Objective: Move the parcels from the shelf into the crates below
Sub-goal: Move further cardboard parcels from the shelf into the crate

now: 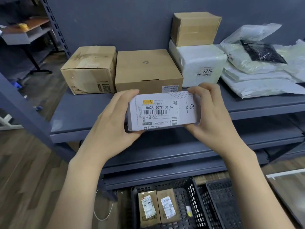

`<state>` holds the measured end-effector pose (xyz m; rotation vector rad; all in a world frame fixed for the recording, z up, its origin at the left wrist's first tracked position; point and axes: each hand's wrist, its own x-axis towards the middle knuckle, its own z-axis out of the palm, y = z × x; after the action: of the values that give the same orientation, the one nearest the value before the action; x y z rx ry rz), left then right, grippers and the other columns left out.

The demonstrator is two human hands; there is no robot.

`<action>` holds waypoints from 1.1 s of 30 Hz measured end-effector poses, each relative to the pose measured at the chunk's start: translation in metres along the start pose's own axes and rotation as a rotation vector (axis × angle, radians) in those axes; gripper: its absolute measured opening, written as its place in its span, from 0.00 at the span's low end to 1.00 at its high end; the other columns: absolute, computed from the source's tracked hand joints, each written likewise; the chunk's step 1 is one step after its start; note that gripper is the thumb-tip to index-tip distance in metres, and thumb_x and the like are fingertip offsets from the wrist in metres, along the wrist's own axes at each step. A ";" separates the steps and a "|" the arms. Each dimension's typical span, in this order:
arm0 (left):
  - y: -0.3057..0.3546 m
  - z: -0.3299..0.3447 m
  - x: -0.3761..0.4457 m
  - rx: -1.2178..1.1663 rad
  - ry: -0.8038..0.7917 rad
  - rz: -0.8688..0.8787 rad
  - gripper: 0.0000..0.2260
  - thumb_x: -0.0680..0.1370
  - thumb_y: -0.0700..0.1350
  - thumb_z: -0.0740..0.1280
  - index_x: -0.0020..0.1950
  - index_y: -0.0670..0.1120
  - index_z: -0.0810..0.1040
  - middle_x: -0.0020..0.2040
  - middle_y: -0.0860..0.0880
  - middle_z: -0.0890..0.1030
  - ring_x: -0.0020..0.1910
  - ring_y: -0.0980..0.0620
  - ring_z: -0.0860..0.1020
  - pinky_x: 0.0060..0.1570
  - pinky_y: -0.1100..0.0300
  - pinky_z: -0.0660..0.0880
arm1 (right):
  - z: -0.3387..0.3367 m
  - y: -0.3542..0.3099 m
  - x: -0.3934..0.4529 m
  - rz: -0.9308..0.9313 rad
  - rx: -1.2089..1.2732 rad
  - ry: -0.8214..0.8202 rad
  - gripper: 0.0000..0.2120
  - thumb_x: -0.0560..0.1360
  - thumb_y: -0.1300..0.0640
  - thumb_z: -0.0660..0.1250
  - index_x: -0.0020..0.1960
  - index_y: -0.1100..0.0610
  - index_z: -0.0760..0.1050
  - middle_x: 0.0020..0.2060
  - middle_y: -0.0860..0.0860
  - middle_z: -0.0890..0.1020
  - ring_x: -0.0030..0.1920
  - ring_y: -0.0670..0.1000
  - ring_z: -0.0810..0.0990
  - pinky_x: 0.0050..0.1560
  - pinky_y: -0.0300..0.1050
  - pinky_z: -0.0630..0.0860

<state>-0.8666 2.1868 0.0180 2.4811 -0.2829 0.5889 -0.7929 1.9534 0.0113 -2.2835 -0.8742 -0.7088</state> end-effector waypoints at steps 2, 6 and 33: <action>-0.003 0.002 -0.005 0.007 -0.001 -0.032 0.36 0.68 0.45 0.77 0.71 0.51 0.62 0.64 0.61 0.64 0.58 0.71 0.61 0.57 0.74 0.59 | 0.005 -0.004 -0.005 0.024 -0.001 -0.016 0.32 0.64 0.62 0.73 0.64 0.58 0.64 0.58 0.51 0.64 0.58 0.52 0.68 0.50 0.35 0.66; -0.017 0.011 -0.021 0.024 -0.031 -0.086 0.37 0.67 0.42 0.77 0.71 0.49 0.62 0.66 0.55 0.63 0.64 0.59 0.64 0.60 0.62 0.62 | 0.019 -0.015 -0.023 0.097 -0.042 -0.075 0.32 0.64 0.62 0.73 0.65 0.58 0.64 0.58 0.49 0.62 0.57 0.53 0.68 0.47 0.35 0.64; -0.047 0.242 -0.255 0.100 -0.569 -0.438 0.41 0.66 0.44 0.77 0.74 0.45 0.60 0.65 0.46 0.66 0.60 0.41 0.72 0.54 0.49 0.73 | 0.140 0.041 -0.308 0.430 -0.001 -0.820 0.34 0.62 0.65 0.70 0.67 0.63 0.66 0.60 0.60 0.68 0.56 0.63 0.72 0.51 0.55 0.77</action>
<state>-0.9918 2.1051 -0.3034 2.6436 0.0861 -0.2962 -0.9247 1.8981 -0.2980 -2.6478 -0.6519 0.4557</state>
